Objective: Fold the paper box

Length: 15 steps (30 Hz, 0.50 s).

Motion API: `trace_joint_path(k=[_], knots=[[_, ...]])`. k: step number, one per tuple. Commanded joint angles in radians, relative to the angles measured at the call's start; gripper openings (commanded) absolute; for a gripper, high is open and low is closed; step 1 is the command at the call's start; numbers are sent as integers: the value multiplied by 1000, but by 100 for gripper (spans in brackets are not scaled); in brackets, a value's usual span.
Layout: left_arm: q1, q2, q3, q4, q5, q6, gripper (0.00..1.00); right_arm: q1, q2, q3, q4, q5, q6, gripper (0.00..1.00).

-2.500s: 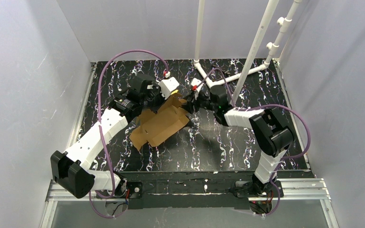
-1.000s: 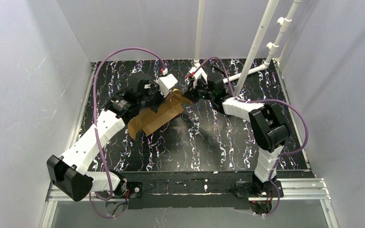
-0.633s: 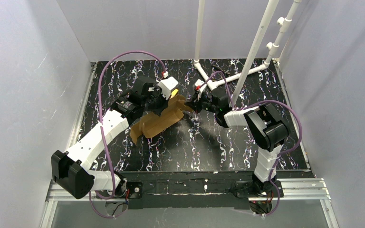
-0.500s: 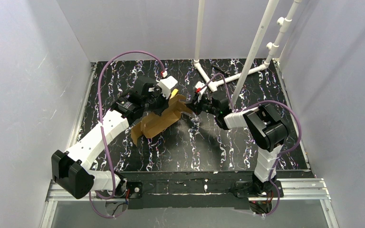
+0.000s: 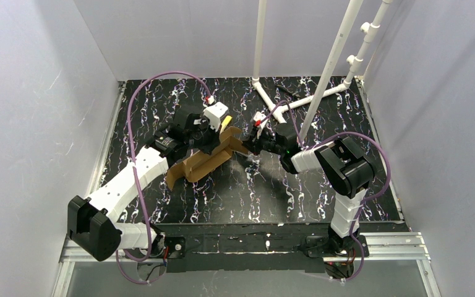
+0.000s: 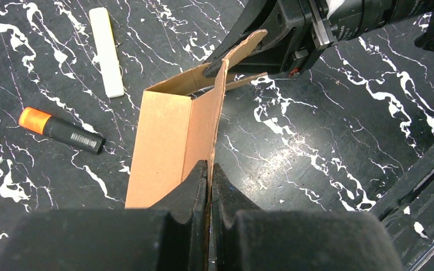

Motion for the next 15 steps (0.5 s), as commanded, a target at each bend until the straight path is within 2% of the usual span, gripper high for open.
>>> trace_joint_path(k=[1,7,15], knots=[[-2,-51,-27,25,-36,-55,0,2,-19,-15,38,-32,15,10],[-2,-73,-56,49,-52,-78,0,2,-30,-22,26,-57,11,19],[-2,-81,-69,58,-68,-81,0,2,-32,-21,20,-87,14,21]])
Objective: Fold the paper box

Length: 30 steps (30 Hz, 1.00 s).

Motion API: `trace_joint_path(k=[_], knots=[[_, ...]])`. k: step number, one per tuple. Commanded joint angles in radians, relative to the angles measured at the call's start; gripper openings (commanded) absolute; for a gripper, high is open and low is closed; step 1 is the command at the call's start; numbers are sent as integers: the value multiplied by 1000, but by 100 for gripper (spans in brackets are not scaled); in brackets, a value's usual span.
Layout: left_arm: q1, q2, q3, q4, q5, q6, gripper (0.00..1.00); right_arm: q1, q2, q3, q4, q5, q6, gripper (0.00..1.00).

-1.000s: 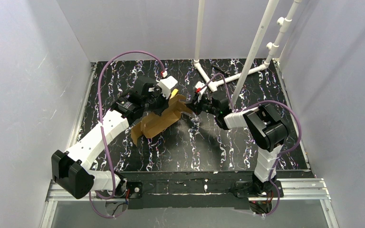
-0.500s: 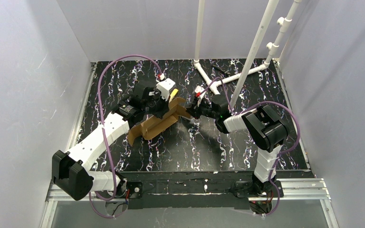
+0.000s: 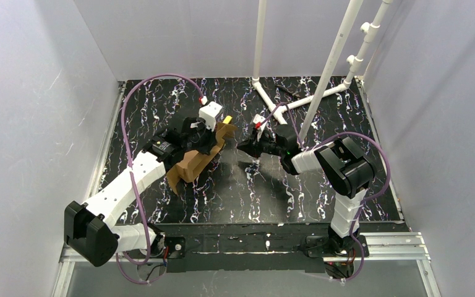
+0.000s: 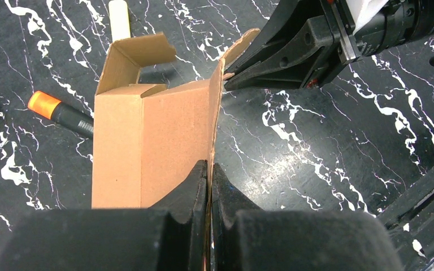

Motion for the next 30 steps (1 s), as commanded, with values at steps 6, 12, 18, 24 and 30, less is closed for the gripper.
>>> trace_joint_path(k=[6,12,18,24,30], knots=[[-2,-42,-12,0,-9,-7,0,1,-37,48,-33,-19,-14,31],[-2,-50,-15,-7,10,0,0,-15,-13,242,-349,-35,-198,46],[-2,-63,-6,-10,31,1,0,-15,84,391,-419,-18,-177,52],[-2,-64,0,-24,41,1,0,-15,162,463,-411,-30,-118,48],[-3,-61,3,-22,27,-3,0,-14,162,437,-369,-67,-91,1]])
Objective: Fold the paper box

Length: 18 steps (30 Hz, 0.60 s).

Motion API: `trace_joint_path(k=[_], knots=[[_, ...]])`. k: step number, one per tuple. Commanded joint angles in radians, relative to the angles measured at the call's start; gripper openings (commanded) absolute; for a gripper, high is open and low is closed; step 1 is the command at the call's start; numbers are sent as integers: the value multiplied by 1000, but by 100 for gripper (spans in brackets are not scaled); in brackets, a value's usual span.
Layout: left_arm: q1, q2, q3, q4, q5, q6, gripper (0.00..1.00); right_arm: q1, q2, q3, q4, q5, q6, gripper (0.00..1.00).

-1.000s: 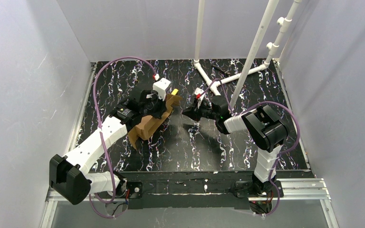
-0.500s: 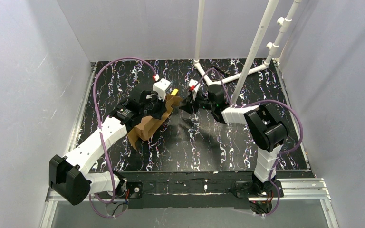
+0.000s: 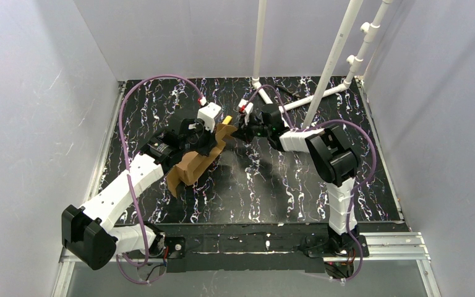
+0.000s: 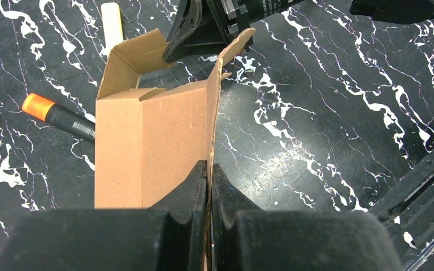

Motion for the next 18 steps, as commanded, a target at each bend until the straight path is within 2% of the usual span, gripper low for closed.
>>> trace_joint_path(k=[1,8,15,18], knots=[[-2,-31,11,-10,-4,-7,0,-2,-36,-6,69,-41,35,1],[-2,-65,-12,47,-31,-86,0,-1,-149,-205,199,26,44,1],[-2,-79,-61,113,-31,-152,0,26,-246,-452,407,212,79,1],[-2,-71,-73,122,-5,-160,0,67,-257,-507,466,274,84,1]])
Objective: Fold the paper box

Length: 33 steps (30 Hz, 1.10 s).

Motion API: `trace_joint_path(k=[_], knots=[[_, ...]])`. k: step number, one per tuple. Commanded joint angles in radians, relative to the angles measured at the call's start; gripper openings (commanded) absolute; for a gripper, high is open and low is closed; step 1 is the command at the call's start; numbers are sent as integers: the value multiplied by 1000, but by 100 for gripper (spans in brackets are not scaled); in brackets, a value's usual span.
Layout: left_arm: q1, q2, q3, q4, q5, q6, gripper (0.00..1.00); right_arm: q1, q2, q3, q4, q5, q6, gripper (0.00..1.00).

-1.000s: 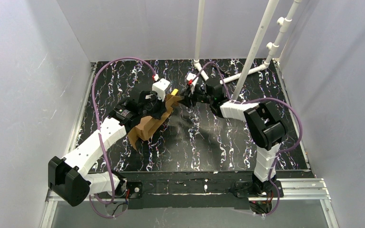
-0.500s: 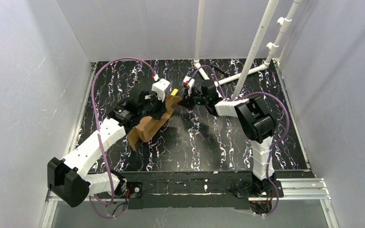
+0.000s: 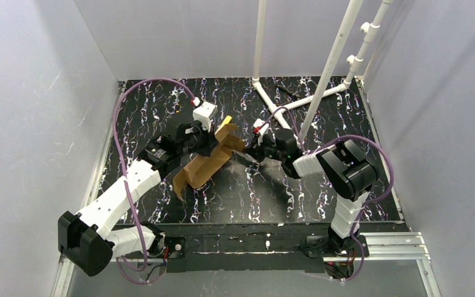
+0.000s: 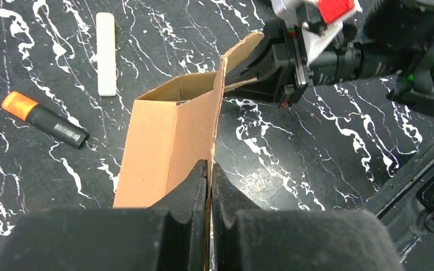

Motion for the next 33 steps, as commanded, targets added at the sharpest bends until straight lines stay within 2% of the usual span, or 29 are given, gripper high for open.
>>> trace_joint_path(k=[1,9,16,24,33], knots=[[-2,-14,-23,40,17,-38,0,61,-35,-59,178,136,36,1],[-2,-34,-56,31,11,-49,0,149,5,-85,269,319,113,1],[-2,-27,-54,14,-6,-49,0,193,38,-77,271,339,97,1],[-2,-24,-64,26,-24,-92,0,224,47,-83,277,442,120,1],[-2,12,-60,-6,-24,-78,0,242,36,-94,291,428,122,1]])
